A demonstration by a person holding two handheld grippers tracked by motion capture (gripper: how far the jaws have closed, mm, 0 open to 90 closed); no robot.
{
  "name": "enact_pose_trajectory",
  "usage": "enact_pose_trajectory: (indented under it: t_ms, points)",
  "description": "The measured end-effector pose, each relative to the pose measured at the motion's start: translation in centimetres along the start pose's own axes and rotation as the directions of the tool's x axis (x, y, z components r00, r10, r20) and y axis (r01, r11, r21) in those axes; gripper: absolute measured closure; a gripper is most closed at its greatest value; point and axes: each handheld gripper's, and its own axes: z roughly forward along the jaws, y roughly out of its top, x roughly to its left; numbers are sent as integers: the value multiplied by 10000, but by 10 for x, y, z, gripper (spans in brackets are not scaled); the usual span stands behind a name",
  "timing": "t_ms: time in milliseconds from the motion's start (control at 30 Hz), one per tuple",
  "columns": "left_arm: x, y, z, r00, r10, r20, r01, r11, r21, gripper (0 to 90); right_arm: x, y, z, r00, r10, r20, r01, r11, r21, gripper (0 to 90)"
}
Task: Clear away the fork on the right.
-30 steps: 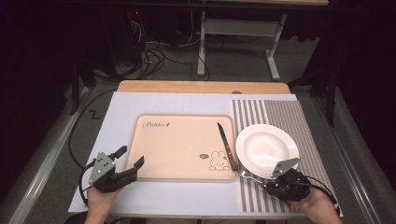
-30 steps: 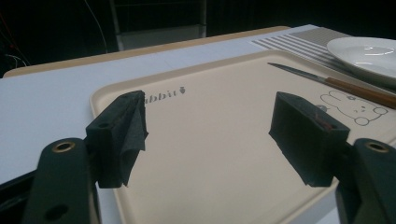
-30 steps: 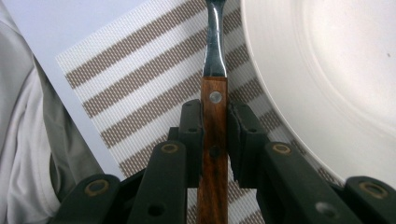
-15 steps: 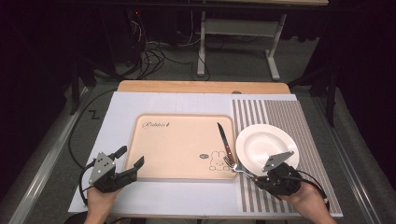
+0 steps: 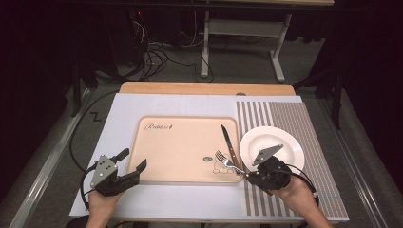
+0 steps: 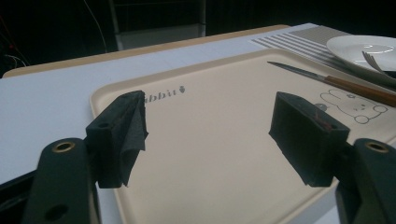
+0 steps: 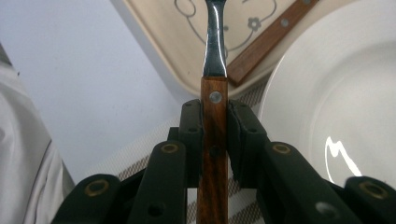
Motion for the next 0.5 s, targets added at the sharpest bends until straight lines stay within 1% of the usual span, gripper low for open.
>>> enact_pose_trajectory:
  t_ms: [67,167,267,300,500]
  points:
    - [0,0,0,10000,-5,0,5,10000,6,276,0,5,2,10000,31,52,-30,9999,-113,790]
    - [0,0,0,10000,7,20,-8,10000,5,276,1,12,5,9999,52,97,-51,9999,-145,790]
    - [0,0,0,10000,7,18,-7,10000,1,276,1,16,7,9999,142,93,-140,9997,-179,791]
    - [0,0,0,10000,5,18,-5,10000,2,276,1,21,8,9997,232,62,-231,9995,-205,790]
    - [0,0,0,10000,12,19,-12,10000,3,276,0,33,12,9993,352,89,-349,9991,-242,790]
